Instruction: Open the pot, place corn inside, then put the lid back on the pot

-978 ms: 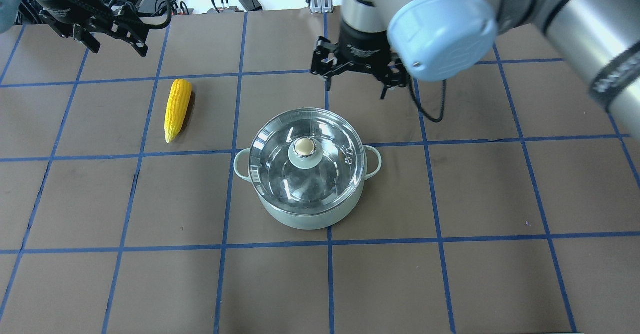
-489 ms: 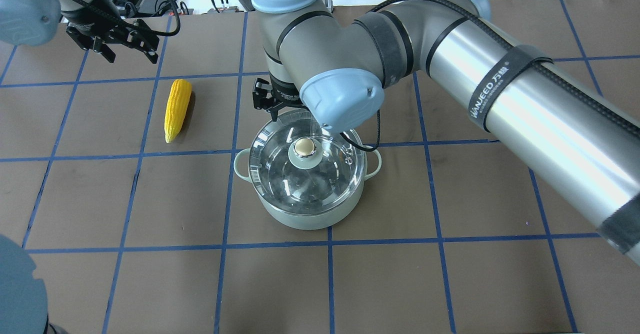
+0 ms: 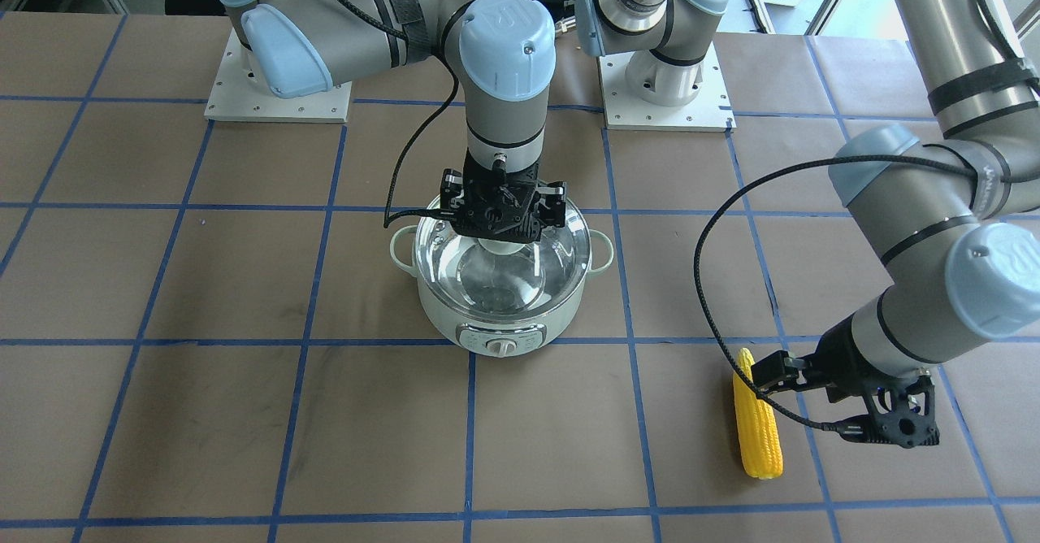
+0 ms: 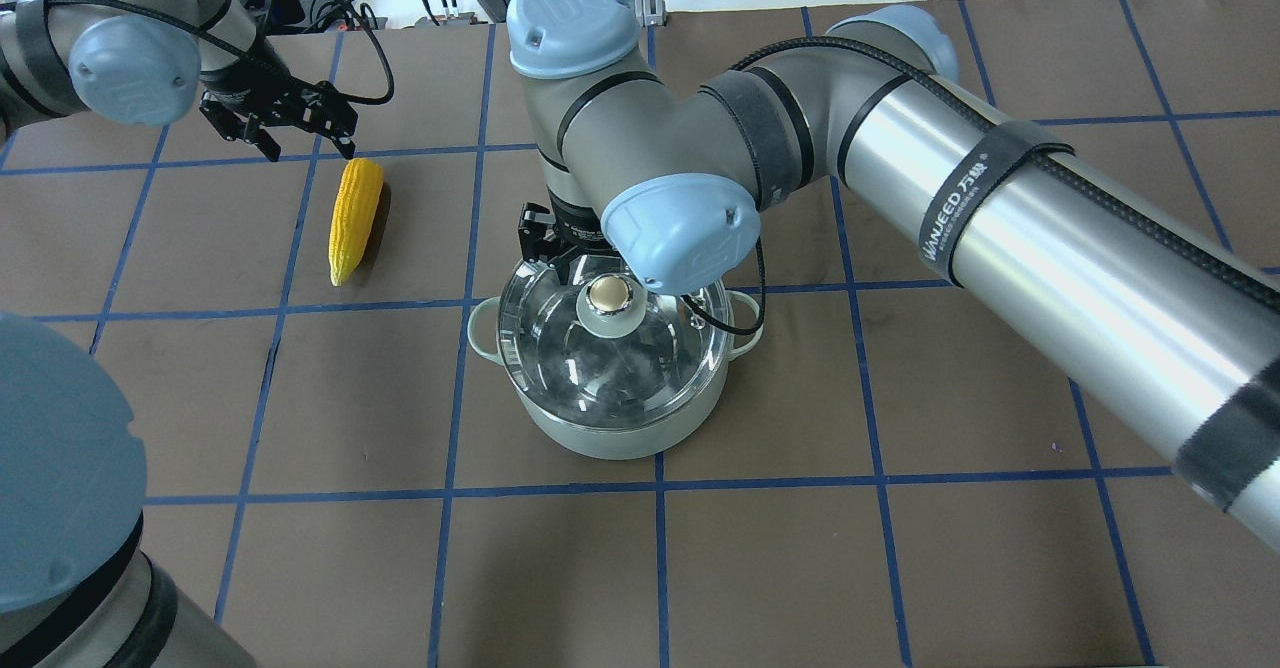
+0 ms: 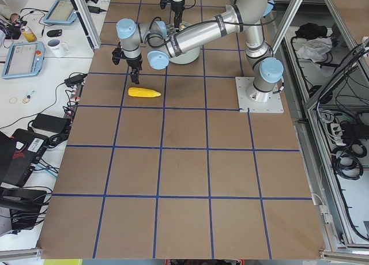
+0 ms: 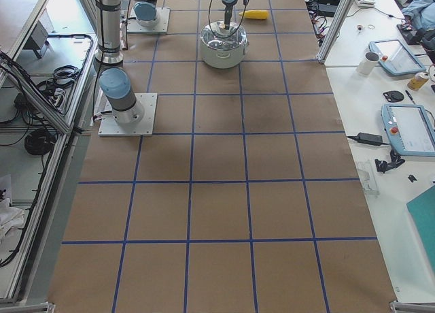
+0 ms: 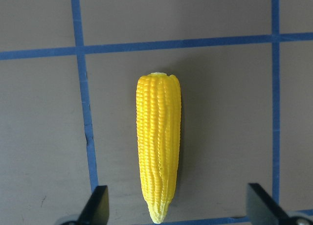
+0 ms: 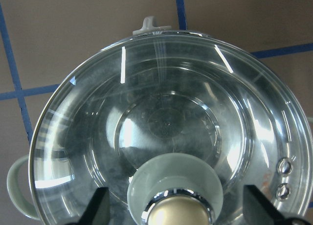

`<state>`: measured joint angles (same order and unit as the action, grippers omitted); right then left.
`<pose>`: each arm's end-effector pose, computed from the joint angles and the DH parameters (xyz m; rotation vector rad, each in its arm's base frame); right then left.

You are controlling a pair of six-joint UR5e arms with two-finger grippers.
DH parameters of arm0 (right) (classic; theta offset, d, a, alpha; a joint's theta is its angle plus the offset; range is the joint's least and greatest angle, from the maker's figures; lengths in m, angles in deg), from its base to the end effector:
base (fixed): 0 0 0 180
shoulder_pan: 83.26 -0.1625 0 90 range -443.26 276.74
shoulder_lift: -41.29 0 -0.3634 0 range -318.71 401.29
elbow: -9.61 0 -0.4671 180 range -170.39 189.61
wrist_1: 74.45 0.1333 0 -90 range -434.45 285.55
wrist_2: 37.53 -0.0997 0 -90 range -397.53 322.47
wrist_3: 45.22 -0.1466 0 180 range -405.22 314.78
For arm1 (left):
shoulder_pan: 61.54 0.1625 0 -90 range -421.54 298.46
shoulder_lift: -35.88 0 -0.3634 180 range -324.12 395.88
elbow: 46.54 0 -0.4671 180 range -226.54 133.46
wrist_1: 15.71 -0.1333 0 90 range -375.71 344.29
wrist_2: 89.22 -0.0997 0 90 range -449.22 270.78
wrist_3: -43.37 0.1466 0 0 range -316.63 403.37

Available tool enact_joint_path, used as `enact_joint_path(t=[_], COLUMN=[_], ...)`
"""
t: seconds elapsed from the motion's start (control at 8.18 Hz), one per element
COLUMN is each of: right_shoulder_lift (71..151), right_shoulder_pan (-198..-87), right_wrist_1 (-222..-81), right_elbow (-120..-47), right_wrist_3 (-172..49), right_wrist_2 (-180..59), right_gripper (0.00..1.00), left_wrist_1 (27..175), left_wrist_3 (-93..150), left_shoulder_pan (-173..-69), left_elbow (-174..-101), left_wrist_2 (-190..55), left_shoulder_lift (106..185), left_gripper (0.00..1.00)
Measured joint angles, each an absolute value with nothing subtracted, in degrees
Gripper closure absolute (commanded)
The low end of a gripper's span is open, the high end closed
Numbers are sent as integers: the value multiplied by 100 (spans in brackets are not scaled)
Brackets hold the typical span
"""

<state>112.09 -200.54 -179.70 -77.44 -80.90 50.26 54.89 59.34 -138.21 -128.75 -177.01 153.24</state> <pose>0.4283 -0.5274 0.2268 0.2288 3.1089 0.0546 0.0277 -0.7194 0.1820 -0.0714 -3.1027 0.0107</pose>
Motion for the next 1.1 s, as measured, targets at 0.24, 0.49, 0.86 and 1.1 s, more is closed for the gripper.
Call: enact_joint_path(t=[0.24,0.49,0.86,1.1], right_shoulder_lift=[11191,11191,11206,11220], right_shoulder_pan=[-20063,-20064,-20065,-20061], right_wrist_1=[-17954,-17954,-17967,-17965], right_elbow=[-7786,-7806,-7804,-7764], right_wrist_3=[-8118,-8111,-8084,-8081], right_wrist_2=[5006,5001,5001,5001], right_gripper=[27,50,63,63], left_wrist_1=[5401,5296,5100,4957], left_wrist_3=[5943,5956,5965,5948], left_shoulder_pan=[-13805,-13801,-13800,-13800], left_elbow=[-12879,-12881,-12881,-12879], left_wrist_2=[-17699,-17712,-17725,-17716], left_shoulder_lift=[15641,15918,16246,16355], left_gripper=[0,0,5,69])
